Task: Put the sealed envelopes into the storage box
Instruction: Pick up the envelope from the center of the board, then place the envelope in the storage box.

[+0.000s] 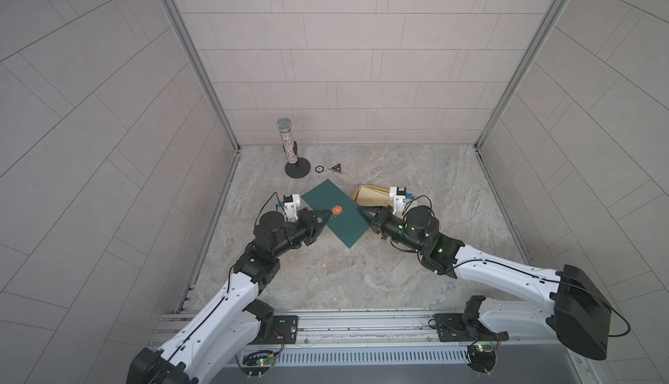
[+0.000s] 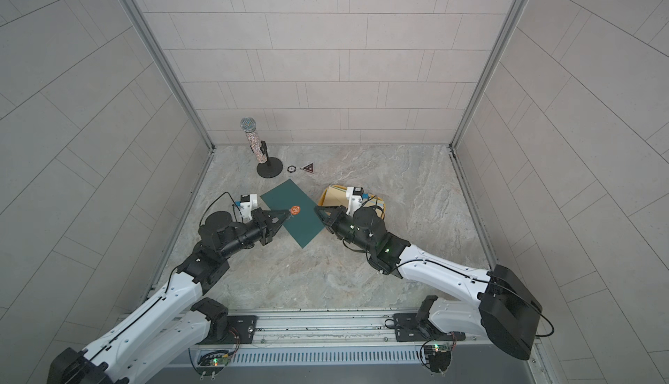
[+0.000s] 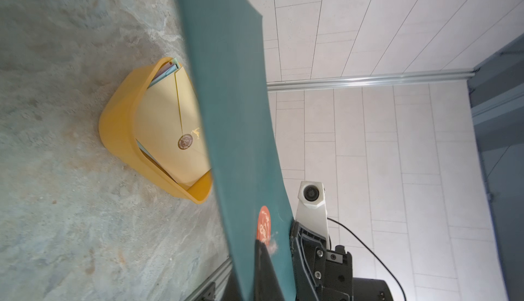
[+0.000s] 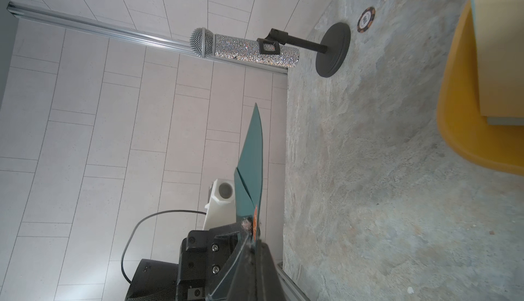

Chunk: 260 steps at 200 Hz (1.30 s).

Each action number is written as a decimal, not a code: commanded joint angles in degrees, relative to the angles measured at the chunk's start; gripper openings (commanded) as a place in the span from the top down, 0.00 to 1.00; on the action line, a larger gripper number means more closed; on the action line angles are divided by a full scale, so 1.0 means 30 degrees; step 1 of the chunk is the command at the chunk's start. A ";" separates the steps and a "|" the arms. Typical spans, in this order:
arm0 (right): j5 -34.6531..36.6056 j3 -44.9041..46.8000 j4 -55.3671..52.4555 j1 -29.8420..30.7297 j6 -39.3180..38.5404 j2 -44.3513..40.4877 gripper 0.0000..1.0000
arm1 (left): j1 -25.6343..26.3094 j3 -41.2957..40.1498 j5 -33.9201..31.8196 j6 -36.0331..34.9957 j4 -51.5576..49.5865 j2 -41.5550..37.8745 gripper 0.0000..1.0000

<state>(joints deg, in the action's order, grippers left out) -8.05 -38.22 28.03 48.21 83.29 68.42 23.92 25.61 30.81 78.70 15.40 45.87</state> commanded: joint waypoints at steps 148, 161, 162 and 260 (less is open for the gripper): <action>0.4812 0.4821 -1.9100 -0.6583 -1.2799 -1.2710 0.54 | 0.3071 2.2595 -0.4236 -3.5042 -2.1006 1.3852 1.00; 0.4498 0.4833 -1.9099 -0.6782 -1.2791 -1.2492 0.54 | 0.3831 2.5279 -0.5197 -3.7143 -2.2607 1.6142 1.00; 0.4470 0.4845 -1.9099 -0.6796 -1.2791 -1.2479 0.54 | 0.3876 2.5481 -0.5258 -3.7327 -2.2747 1.6379 1.00; 0.2064 0.5964 -1.9858 -0.9067 -1.2089 -1.3567 0.55 | 0.7614 3.4703 -0.8505 -4.6117 -2.7291 2.6166 1.00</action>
<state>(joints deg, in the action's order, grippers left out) 0.10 -21.34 -29.89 22.35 46.33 28.05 44.21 125.73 9.23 -52.56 -62.00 121.71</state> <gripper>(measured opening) 0.454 0.071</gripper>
